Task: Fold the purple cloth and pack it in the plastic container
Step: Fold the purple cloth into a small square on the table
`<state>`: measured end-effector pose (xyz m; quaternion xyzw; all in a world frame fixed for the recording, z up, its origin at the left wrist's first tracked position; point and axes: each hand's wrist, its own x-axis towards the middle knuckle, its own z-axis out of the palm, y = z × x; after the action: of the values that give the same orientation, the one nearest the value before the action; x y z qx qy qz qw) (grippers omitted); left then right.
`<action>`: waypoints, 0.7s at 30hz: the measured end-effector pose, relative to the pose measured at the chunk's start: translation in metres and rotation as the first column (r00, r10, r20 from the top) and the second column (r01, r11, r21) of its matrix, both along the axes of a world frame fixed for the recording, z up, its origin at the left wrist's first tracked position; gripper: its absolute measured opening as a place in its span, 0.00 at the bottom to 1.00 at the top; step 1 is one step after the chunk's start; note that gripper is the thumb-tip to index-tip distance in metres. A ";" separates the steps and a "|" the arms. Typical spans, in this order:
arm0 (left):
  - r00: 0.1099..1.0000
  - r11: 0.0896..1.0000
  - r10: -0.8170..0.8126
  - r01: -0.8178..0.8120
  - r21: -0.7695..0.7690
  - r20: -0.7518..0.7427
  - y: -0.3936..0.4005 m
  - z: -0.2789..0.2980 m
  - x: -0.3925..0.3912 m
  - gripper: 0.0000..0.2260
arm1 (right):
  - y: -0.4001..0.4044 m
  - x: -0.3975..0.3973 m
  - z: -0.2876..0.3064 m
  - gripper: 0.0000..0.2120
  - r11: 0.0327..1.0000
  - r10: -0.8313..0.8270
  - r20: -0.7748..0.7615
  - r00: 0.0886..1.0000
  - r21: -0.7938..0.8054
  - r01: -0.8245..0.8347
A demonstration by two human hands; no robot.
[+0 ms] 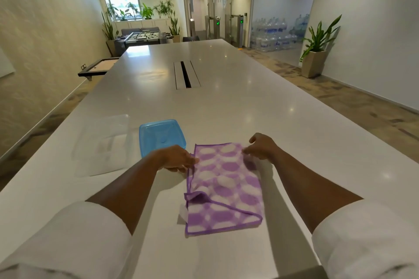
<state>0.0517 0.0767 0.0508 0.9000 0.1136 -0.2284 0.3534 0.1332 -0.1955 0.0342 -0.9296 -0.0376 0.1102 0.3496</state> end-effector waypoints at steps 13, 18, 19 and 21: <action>0.930 0.929 0.354 -0.338 -0.149 0.097 -0.010 -0.032 0.025 0.13 | 0.023 0.010 -0.015 0.21 0.885 -0.080 0.193 0.978 0.465 -0.019; 0.899 0.909 0.414 -0.398 -0.128 0.142 -0.009 -0.034 0.028 0.10 | 0.040 0.007 -0.008 0.09 0.953 0.101 0.445 0.890 0.212 -0.214; 0.898 0.907 0.419 -0.406 -0.115 0.138 -0.009 -0.035 0.028 0.10 | 0.043 0.003 -0.004 0.07 0.943 0.179 0.428 0.886 0.183 -0.279; 0.890 0.900 0.435 -0.427 -0.085 0.135 -0.008 -0.038 0.028 0.09 | 0.052 -0.007 0.004 0.08 0.899 0.394 0.262 0.881 0.090 -0.429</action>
<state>0.0795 0.0684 0.0128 0.8574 0.2775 -0.0785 0.4263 0.1264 -0.1438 0.0386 -0.8786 -0.2840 0.0674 0.3780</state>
